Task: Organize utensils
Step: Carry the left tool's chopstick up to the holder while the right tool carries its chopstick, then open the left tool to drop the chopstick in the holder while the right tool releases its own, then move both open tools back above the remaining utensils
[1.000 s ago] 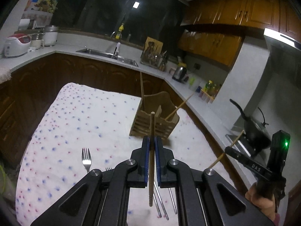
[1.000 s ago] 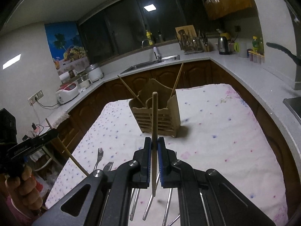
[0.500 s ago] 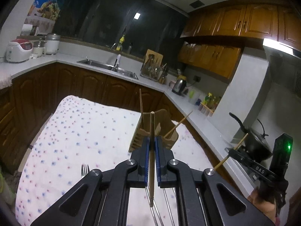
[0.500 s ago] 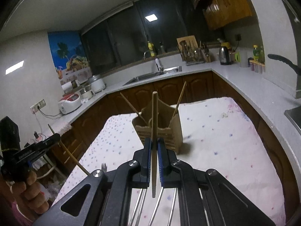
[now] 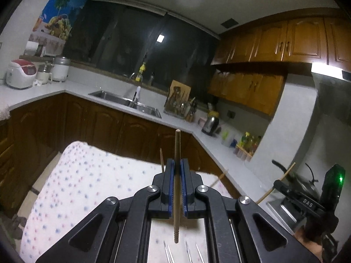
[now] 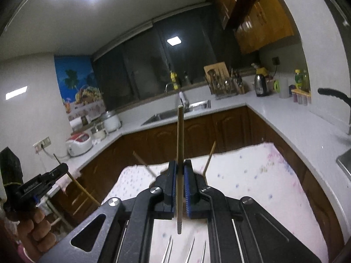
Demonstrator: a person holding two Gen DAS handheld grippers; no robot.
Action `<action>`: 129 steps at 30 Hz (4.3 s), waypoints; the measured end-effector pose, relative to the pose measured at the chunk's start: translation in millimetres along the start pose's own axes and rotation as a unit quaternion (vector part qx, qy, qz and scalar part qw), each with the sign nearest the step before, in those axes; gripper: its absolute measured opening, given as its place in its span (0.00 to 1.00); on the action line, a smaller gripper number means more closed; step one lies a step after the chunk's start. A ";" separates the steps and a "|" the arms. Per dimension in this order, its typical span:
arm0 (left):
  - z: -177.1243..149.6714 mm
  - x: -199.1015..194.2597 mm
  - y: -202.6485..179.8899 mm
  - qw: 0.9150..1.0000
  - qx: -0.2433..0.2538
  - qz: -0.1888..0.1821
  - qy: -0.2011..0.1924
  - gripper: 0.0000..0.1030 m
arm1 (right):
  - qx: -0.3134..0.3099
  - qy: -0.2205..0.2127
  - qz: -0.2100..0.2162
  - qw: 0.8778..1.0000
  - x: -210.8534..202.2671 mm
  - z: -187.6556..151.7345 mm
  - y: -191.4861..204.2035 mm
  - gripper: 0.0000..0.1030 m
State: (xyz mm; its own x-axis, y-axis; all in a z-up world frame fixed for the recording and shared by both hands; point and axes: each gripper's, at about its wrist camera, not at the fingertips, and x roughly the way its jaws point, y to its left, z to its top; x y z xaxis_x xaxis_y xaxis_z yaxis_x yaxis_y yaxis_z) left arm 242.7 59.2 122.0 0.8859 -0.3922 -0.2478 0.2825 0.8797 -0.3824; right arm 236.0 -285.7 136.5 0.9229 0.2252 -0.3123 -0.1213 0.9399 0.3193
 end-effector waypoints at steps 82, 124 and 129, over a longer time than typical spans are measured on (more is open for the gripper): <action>-54.0 21.7 26.2 0.993 -0.025 0.102 0.060 0.94 | 0.067 0.040 0.010 0.997 20.3 -63.8 -31.1 0.94; -116.4 -63.1 -14.3 0.976 0.063 0.080 0.190 0.94 | 0.036 0.114 -0.019 0.993 -59.1 -148.5 -17.3 0.94; -125.3 -48.8 -21.2 0.968 0.092 0.082 0.219 0.92 | 0.027 0.125 -0.019 0.992 -49.6 -152.4 -15.5 0.94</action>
State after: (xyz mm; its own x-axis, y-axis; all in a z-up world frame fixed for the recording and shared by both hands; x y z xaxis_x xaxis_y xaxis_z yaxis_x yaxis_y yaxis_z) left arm 147.4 26.0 30.6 0.6954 -0.2847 -0.6598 0.2486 0.9568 -0.1509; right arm 136.4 -272.4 10.7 0.8058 0.2526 -0.5355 -0.0614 0.9352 0.3487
